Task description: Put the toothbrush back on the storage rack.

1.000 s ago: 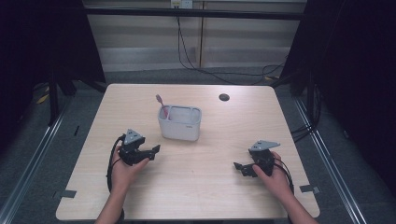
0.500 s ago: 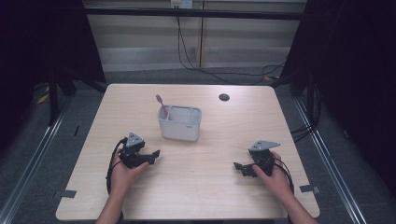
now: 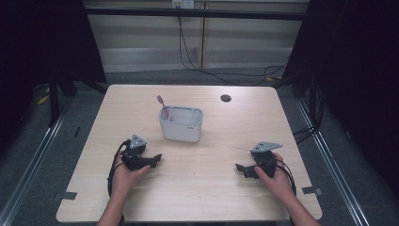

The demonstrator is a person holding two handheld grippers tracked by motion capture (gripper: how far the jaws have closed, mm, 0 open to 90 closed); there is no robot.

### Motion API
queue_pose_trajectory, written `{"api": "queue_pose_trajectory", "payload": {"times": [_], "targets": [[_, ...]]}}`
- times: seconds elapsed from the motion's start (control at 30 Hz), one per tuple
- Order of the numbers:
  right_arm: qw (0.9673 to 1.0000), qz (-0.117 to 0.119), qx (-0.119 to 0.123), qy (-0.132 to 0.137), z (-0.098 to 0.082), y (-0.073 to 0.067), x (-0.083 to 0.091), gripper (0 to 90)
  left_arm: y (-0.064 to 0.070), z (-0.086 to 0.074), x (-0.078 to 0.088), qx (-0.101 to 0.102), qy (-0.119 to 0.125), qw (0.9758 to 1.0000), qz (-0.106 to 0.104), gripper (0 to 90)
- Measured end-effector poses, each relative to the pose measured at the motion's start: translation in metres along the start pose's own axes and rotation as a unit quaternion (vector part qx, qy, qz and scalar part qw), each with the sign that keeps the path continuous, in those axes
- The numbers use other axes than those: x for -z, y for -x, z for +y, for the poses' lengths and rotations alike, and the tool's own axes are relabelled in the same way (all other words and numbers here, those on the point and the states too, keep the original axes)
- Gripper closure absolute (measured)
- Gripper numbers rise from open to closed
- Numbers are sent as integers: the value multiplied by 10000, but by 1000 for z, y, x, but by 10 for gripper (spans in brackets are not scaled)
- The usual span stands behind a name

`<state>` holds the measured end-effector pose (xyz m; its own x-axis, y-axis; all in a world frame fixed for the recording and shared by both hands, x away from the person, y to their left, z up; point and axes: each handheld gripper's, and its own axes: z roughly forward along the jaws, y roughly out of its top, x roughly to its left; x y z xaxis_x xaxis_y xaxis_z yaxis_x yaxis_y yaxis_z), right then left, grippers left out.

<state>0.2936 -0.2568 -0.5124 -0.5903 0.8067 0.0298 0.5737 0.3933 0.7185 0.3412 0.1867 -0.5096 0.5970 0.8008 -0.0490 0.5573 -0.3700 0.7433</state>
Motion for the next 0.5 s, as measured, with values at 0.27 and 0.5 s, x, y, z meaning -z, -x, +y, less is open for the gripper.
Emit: {"api": "queue_pose_trajectory", "payload": {"times": [0.27,0.5], "targets": [[10000,0,1,0,0,0,0,118,3,0,-1,-97,-52,9999,84,206],[10000,0,2,1,0,0,0,118,3,1,-1,-132,-105,9998,112,188]]}}
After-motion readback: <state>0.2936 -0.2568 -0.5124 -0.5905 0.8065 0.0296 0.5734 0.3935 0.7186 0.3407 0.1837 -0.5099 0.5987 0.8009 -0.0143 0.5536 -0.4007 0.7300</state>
